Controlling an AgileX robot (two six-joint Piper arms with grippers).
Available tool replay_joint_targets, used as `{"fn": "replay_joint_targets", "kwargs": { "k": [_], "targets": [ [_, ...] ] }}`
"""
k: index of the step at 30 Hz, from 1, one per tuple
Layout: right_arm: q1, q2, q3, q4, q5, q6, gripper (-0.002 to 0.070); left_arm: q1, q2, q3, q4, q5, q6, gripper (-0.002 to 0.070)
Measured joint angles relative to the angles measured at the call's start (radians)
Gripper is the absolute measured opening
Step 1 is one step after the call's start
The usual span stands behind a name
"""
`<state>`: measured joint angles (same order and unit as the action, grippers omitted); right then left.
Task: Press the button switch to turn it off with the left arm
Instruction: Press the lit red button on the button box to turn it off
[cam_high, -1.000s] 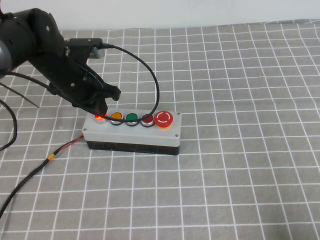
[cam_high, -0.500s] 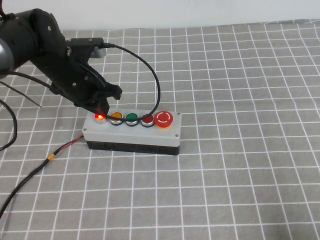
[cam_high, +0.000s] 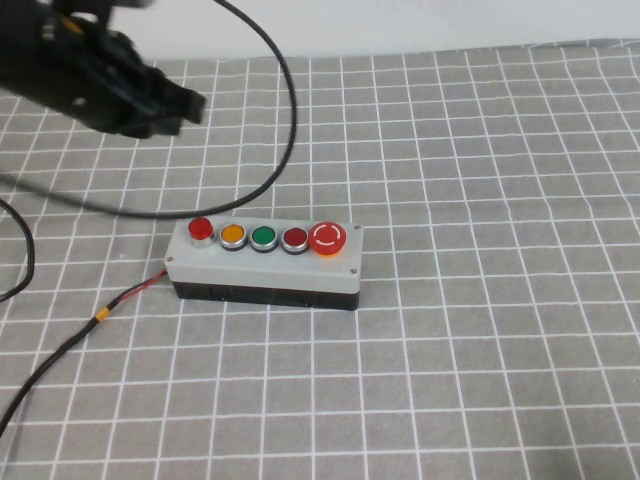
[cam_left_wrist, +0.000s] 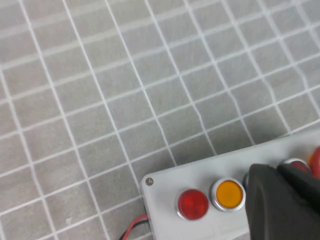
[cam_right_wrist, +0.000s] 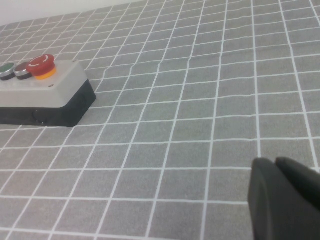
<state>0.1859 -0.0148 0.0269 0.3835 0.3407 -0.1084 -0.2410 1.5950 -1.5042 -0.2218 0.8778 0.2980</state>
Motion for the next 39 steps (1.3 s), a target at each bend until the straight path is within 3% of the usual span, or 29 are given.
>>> {"fn": "replay_joint_targets", "kwargs": {
  "k": [15,22,30,39],
  "targets": [
    [0.0,0.0,0.0,0.0,0.0,0.0,-0.0017,0.0,-0.679,0.712,0.0,-0.436,-0.005,-0.0003],
    [0.0,0.0,0.0,0.0,0.0,0.0,-0.0017,0.0,-0.98,0.99,-0.002,-0.53,-0.038,-0.0003],
    [0.0,0.0,0.0,0.0,0.005,0.0,-0.0017,0.0,-1.231,1.196,-0.003,-0.644,-0.074,-0.0003],
    [0.0,0.0,0.0,0.0,0.008,0.0,-0.0017,0.0,-1.253,1.261,-0.006,-0.628,-0.081,-0.0003]
  ]
}}
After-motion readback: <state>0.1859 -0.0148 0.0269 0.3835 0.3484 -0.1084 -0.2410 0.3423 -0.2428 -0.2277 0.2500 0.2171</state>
